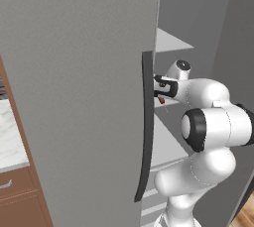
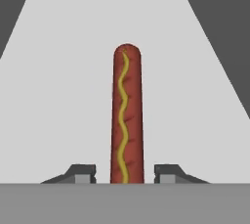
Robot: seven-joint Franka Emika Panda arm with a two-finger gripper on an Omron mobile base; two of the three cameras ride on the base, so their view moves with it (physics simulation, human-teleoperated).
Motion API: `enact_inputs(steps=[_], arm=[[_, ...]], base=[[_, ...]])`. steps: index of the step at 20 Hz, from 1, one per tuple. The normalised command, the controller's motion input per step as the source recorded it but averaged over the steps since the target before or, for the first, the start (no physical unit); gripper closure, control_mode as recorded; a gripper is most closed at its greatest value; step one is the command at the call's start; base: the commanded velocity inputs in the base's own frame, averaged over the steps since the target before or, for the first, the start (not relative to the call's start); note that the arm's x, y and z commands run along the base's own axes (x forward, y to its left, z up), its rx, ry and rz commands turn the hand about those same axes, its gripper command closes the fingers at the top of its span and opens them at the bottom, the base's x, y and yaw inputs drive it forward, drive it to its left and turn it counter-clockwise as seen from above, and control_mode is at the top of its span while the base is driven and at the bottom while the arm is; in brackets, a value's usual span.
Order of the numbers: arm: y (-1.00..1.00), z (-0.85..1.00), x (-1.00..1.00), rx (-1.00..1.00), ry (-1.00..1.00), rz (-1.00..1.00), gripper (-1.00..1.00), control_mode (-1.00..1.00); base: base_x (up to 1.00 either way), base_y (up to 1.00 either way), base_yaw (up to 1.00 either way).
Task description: Store the hot dog in the freezer for long-term storage. Close the freezer door after placing the cooked food.
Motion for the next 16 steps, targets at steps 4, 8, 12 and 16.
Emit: enact_inputs(steps=[4, 8, 12, 16], arm=[[0.00, 0.00, 0.00, 0.00, 0.00, 0.00, -1.00, -1.00], [0.00, 0.00, 0.00, 0.00, 0.00, 0.00, -1.00, -1.00], [0.00, 0.00, 0.00, 0.00, 0.00, 0.00, -1.00, -1.00], [0.01, 0.01, -0.05, 0.00, 0.00, -0.01, -1.00, -1.00]], base=[[0.00, 0.00, 0.00], [0.00, 0.00, 0.00], [0.00, 0.00, 0.00], [0.00, 0.00, 0.00]])
